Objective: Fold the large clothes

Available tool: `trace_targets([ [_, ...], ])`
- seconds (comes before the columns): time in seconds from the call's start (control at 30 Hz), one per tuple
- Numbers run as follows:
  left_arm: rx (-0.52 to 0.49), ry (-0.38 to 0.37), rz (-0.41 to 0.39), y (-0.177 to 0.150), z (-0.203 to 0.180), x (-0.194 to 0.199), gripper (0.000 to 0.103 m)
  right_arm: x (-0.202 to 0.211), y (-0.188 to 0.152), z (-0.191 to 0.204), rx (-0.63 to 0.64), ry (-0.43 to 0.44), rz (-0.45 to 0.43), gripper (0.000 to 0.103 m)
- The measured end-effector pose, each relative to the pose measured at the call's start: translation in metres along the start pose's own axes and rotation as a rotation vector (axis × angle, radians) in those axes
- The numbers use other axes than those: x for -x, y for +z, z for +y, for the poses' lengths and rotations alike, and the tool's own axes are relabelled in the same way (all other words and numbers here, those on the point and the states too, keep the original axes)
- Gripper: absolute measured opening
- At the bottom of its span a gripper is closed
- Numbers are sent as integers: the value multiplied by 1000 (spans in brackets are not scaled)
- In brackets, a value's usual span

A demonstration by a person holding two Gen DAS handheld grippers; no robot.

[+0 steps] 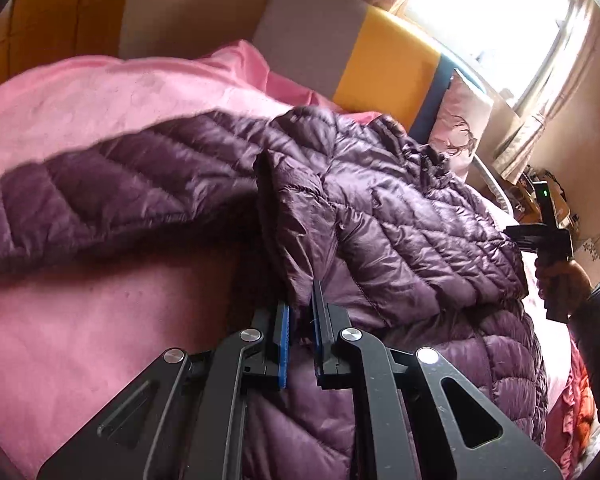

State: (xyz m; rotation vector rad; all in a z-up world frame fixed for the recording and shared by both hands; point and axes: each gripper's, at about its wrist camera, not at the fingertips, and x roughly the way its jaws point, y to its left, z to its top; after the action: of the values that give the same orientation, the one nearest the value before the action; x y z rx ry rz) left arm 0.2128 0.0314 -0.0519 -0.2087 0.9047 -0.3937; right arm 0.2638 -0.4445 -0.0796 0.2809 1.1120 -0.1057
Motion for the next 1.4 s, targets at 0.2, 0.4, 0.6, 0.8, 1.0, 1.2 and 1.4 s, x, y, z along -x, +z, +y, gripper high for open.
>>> trace_targets([
  [0.2, -92, -35, -55, 33, -26, 0, 8, 51, -18, -45, -163, -30, -222, 3],
  [0.4, -184, -1, -42, 69, -57, -44, 8, 35, -23, -94, -374, -65, -220, 0],
  [0.6, -169, 94, 64, 82, -51, -101, 8, 58, -34, -117, -496, 56, -279, 12],
  [0.8, -190, 94, 52, 81, -51, -107, 8, 108, -52, -65, -352, 164, -347, 46],
  [1.0, -151, 115, 55, 79, -52, -118, 8, 57, -70, 10, -207, 38, -238, 57],
  [1.2, -105, 94, 95, 77, -42, -142, 10, 8, -71, 13, -159, -95, -240, 59],
  [1.4, 31, -18, 72, 67, -17, -133, 12, 2, -73, 12, -146, -97, -247, 60],
])
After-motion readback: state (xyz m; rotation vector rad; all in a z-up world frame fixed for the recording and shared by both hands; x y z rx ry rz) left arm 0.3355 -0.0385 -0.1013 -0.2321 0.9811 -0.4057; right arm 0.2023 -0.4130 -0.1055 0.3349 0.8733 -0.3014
